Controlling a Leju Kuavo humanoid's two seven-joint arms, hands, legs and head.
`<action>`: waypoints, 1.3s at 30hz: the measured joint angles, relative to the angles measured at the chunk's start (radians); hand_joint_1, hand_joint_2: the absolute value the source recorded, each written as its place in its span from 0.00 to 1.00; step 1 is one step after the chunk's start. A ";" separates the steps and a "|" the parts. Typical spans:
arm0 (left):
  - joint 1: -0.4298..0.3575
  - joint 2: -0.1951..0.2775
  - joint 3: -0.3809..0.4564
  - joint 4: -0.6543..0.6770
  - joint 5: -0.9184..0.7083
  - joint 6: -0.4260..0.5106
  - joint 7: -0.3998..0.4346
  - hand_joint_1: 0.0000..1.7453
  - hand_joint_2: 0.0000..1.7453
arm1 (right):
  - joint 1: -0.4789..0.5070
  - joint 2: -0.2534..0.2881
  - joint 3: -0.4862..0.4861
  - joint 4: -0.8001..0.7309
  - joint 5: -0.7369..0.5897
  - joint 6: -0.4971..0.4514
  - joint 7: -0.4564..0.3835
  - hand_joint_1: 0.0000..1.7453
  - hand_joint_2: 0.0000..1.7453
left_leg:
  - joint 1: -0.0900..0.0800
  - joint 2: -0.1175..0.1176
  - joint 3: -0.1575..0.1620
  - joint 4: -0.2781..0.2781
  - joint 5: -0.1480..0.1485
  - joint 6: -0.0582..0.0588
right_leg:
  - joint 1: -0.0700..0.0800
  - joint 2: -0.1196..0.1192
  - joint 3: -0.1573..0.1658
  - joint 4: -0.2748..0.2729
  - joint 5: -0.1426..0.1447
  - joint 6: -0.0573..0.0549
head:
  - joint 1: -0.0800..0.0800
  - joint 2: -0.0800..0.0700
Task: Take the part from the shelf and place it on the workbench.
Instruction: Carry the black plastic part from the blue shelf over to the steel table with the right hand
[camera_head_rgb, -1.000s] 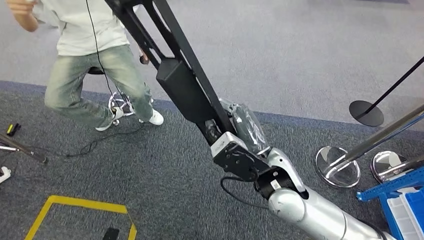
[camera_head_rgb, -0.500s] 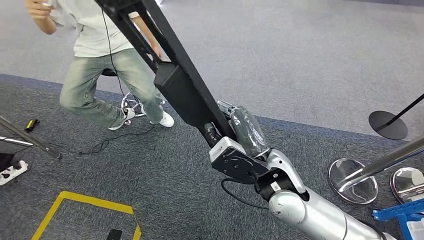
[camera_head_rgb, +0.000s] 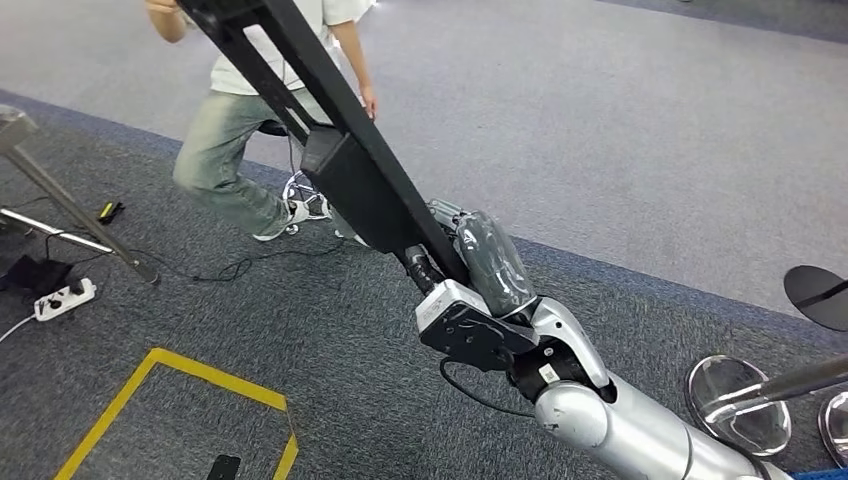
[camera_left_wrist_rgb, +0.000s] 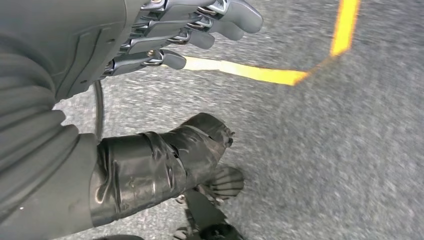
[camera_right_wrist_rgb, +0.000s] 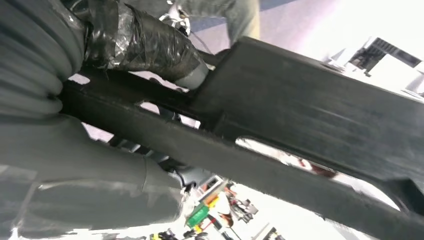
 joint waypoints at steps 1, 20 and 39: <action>0.001 0.000 0.000 0.000 -0.002 0.000 0.001 0.00 1.00 | 0.000 -0.001 0.000 -0.001 0.004 0.000 0.000 0.99 1.00 | 0.001 -0.016 0.002 -0.003 0.001 0.010 | 0.000 0.012 -0.015 0.038 -0.024 0.005 | 0.003 0.000; -0.003 -0.004 0.000 0.000 -0.013 -0.001 0.003 0.00 1.00 | 0.018 -0.007 -0.001 -0.009 0.068 0.001 0.010 0.99 1.00 | 0.006 -0.031 -0.139 0.261 -0.108 -0.038 | 0.001 0.034 0.000 -0.031 0.038 -0.050 | -0.007 0.000; -0.002 0.003 0.000 0.000 -0.023 0.001 0.016 0.00 1.00 | 0.031 -0.008 -0.001 -0.009 0.117 0.015 0.022 0.99 1.00 | 0.001 -0.121 -0.005 0.010 -0.002 0.012 | -0.002 0.093 -0.060 0.104 -0.006 -0.006 | 0.008 0.000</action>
